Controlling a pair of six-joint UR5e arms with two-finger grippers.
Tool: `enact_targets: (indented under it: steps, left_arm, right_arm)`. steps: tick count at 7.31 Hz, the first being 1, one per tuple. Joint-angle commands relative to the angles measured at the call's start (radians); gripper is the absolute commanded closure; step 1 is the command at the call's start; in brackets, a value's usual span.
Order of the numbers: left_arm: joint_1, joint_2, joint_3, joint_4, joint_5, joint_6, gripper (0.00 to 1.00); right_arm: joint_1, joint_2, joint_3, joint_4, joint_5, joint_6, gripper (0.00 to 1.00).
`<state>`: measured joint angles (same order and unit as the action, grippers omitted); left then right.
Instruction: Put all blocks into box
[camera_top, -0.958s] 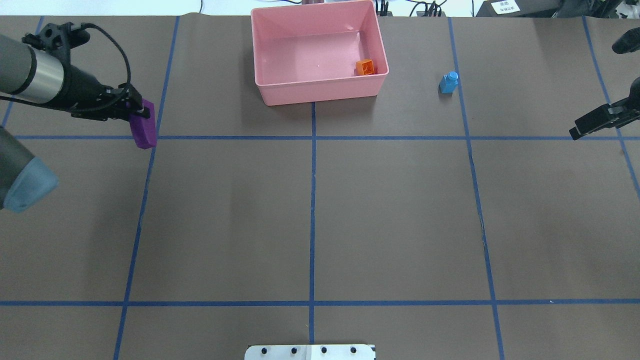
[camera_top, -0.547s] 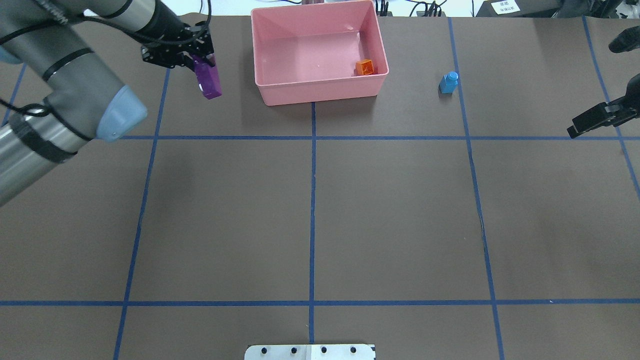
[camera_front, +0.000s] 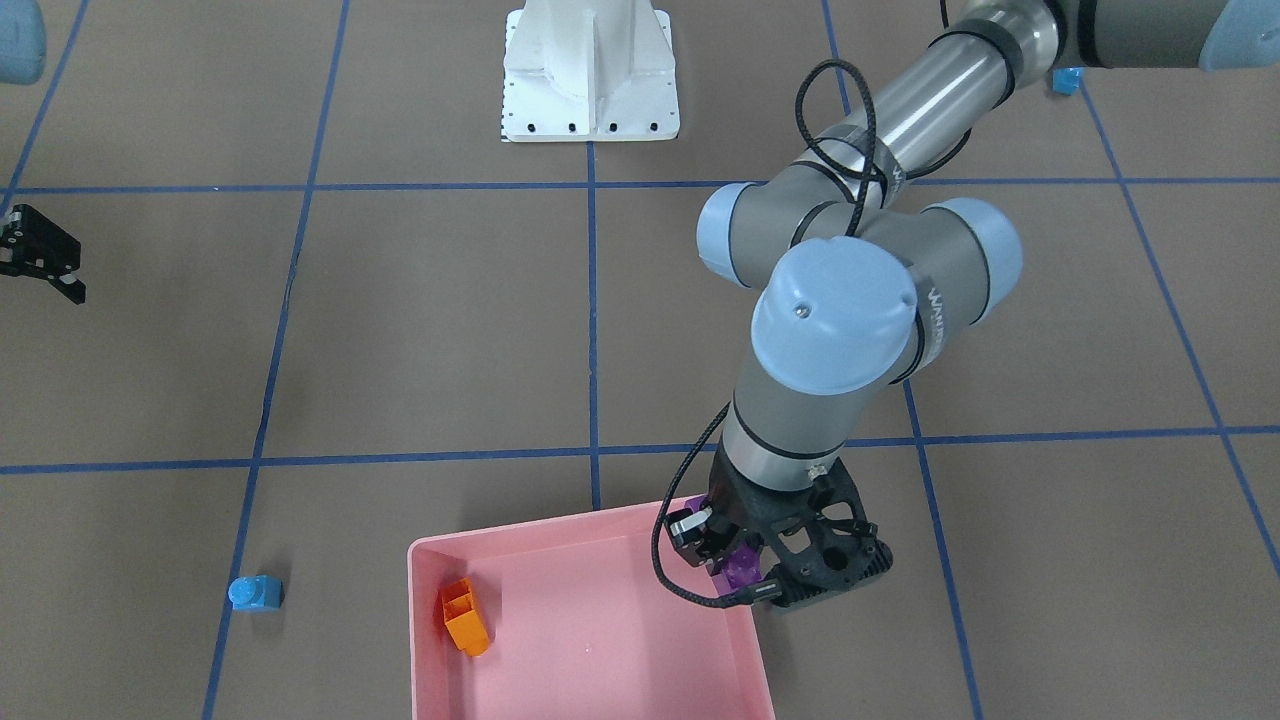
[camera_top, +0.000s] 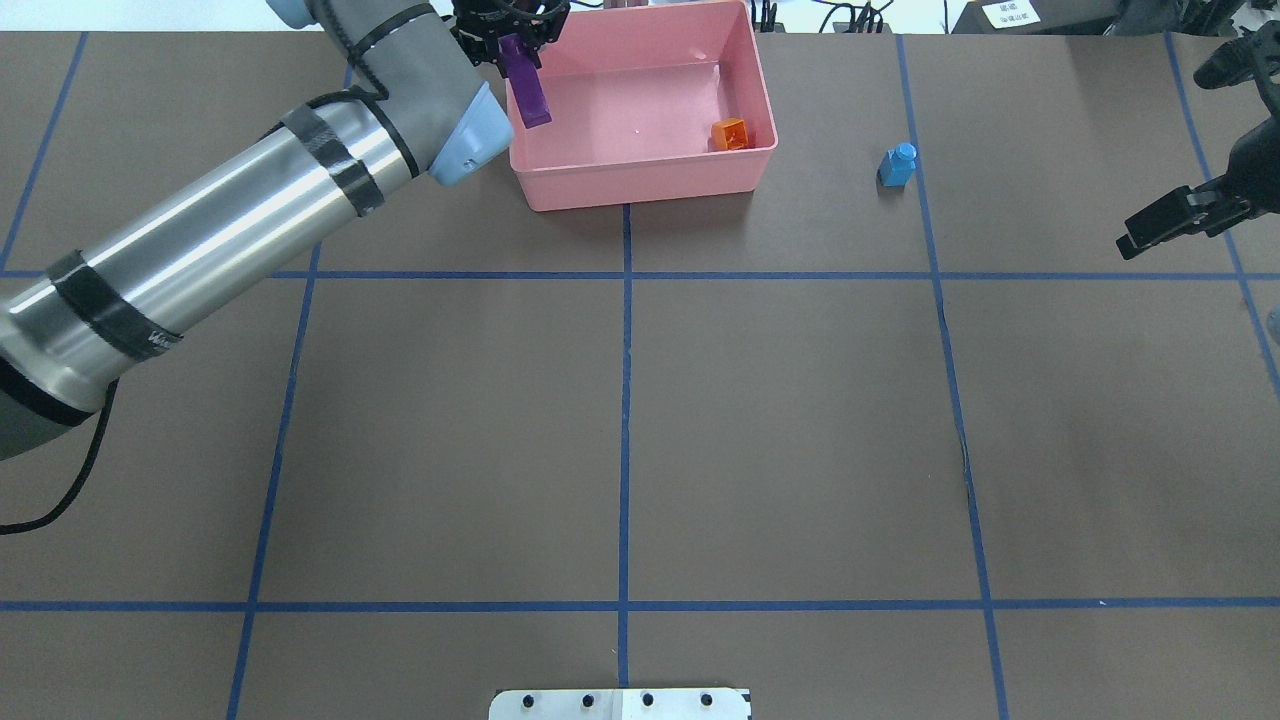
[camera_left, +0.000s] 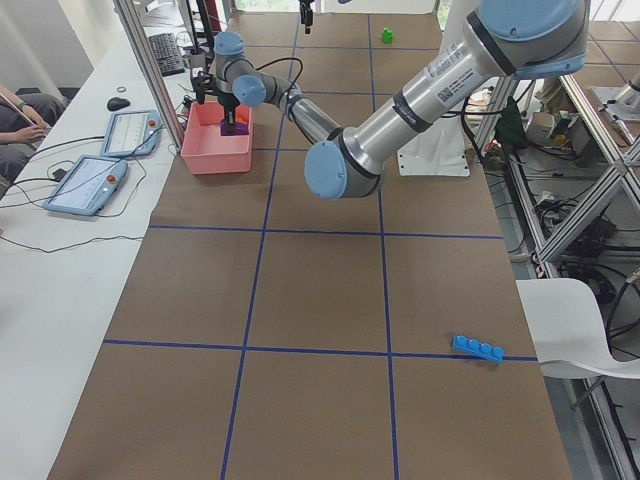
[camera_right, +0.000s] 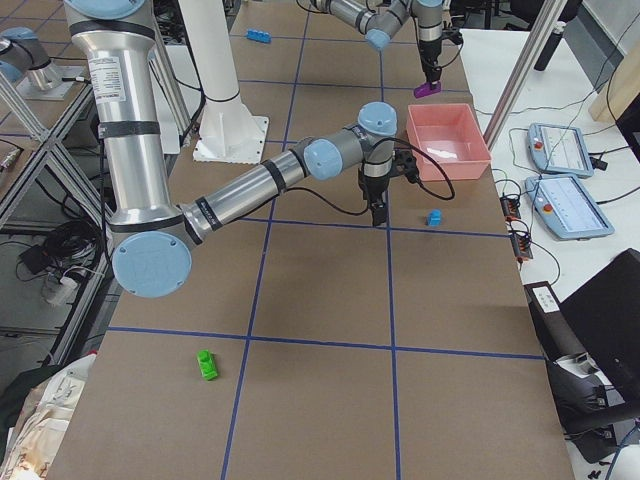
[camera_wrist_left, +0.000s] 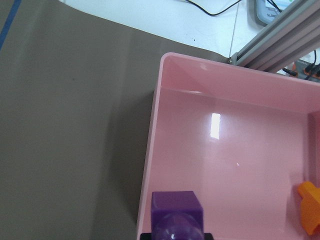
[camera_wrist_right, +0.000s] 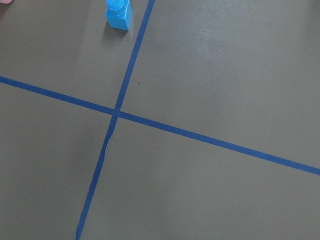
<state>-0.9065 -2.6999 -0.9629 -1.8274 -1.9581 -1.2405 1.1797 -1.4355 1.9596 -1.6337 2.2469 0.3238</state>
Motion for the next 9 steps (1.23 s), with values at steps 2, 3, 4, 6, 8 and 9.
enact_targets:
  steps: [2, 3, 4, 6, 8, 9]
  left_arm:
    - [0.058, -0.057, 0.122, -0.052, 0.079, -0.040, 0.19]
    - [0.084, -0.057, 0.113, -0.050, 0.080, -0.036, 0.00]
    - [0.086, -0.052, 0.074, -0.043, 0.073, -0.036, 0.00]
    - [0.080, 0.003, -0.055, 0.046, -0.014, 0.082, 0.00]
    - [0.064, 0.192, -0.306, 0.132, -0.068, 0.272, 0.00]
    - [0.036, 0.327, -0.442, 0.134, -0.126, 0.358, 0.00]
  right_arm:
    - [-0.003, 0.064, -0.068, 0.000, -0.003, 0.000, 0.01]
    - [-0.003, 0.094, -0.108, 0.000, -0.003, 0.000, 0.01]
    - [-0.003, 0.125, -0.143, 0.000, -0.004, 0.006, 0.01]
    - [-0.005, 0.251, -0.291, 0.000, -0.006, 0.014, 0.01]
    - [-0.008, 0.392, -0.503, 0.076, -0.006, 0.021, 0.01]
    - [-0.011, 0.427, -0.624, 0.181, -0.007, 0.032, 0.01]
